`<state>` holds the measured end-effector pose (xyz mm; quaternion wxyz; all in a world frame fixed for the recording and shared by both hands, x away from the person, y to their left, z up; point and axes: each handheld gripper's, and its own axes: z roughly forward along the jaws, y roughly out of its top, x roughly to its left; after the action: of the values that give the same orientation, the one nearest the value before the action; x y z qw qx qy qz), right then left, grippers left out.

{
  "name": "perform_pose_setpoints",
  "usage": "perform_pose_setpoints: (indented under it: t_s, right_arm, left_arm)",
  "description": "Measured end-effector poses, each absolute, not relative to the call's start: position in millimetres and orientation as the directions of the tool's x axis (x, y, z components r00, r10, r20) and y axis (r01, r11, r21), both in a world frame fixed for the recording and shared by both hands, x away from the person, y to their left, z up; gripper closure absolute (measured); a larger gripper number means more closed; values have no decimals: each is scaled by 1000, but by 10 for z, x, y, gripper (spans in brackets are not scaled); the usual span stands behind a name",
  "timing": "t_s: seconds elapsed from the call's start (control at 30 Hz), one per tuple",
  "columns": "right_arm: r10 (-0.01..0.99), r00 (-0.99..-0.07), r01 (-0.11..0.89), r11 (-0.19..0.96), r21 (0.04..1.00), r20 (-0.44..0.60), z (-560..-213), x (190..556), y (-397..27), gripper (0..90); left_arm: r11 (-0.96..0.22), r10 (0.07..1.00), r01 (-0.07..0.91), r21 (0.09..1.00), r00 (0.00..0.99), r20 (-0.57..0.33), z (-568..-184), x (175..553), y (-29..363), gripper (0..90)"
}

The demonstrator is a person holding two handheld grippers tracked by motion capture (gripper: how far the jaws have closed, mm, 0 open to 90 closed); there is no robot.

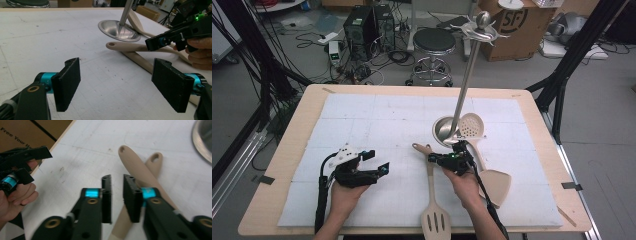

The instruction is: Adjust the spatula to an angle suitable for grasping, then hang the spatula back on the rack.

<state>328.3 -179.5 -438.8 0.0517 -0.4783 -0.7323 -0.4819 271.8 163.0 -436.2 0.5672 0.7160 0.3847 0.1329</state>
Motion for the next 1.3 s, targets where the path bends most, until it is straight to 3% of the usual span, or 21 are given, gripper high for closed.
perform_pose_setpoints:
  t_s: [0.23,0.33,0.77,1.3]
  right_arm:
    - [667,-530,749,78,658,524,-4295,3268,-1935,493]
    - [678,-525,747,78,660,514,-4266,3268,-1998,453]
    - [707,-513,750,95,654,486,-4135,3225,-2222,420]
    - [720,-481,803,132,581,501,-4174,3259,-2412,421]
  left_arm:
    - [-65,702,401,914,669,-244,-4367,2709,1614,238]
    - [-66,699,401,914,672,-244,-4360,2698,1607,239]
    - [-74,696,402,913,676,-241,-4358,2691,1569,240]
    - [-78,688,403,912,684,-243,-4355,2702,1526,240]
